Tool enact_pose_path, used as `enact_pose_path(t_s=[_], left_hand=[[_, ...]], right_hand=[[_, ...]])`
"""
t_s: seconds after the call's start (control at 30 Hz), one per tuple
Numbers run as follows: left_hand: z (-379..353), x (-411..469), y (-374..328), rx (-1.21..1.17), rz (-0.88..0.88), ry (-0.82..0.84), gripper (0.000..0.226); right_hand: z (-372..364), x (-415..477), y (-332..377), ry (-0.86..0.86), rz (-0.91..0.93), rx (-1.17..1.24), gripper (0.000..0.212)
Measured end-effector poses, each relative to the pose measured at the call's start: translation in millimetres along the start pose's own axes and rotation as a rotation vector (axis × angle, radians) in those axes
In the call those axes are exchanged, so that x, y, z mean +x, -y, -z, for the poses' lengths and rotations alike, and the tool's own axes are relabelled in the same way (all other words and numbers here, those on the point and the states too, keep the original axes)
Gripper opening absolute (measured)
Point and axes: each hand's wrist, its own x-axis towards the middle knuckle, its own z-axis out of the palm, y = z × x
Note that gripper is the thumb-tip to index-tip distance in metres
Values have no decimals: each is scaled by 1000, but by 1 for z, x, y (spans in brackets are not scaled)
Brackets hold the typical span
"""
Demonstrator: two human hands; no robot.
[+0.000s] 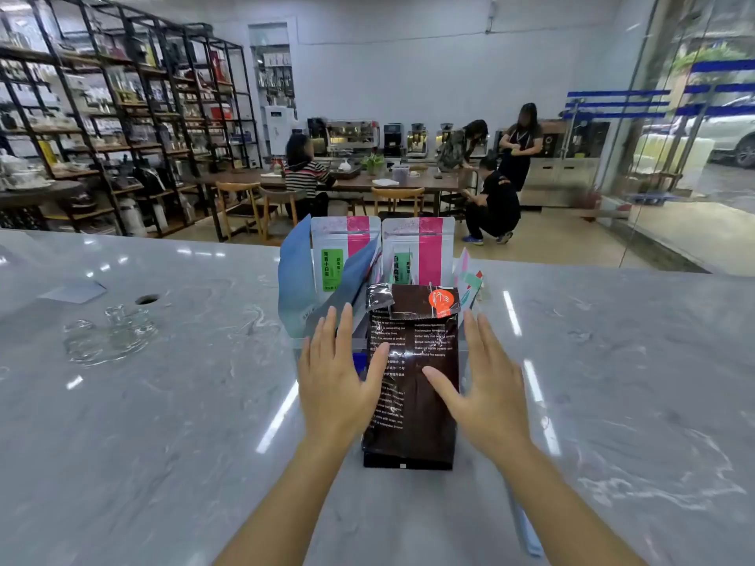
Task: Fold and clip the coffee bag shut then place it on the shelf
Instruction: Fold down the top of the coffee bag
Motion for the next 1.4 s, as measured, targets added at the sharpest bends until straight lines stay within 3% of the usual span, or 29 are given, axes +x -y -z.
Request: enact_pose_path(t_s=[0.2,0.3,0.4,0.57,0.77,0.9,1.13,1.4], left_hand=[[-10,-15,2,-321,205,123,68],[-9,-14,-3,-455,194,158,55],[-9,-11,-12,-524,161,173,34],[-10,-3,-18,-594,201,143,30],[-8,7,-21,-558,176,85,42],[-4,21,-26,-588,154,30,57],[0,44,-29,-526,-10,57,56],[10,70,-30,-500,-20,140,29]], right_hand=[[-17,-7,0,113,-107,432,71],[-19,-6,-1,137,-107,528,68],[-16,-5,-2,162,-120,548,66],[-9,0,-5,199,-152,480,65],[12,31,2,-13,-125,337,67],[21,57,8,6,-23,285,57],[19,75,9,77,47,240,38],[25,84,16,3,-4,432,13]])
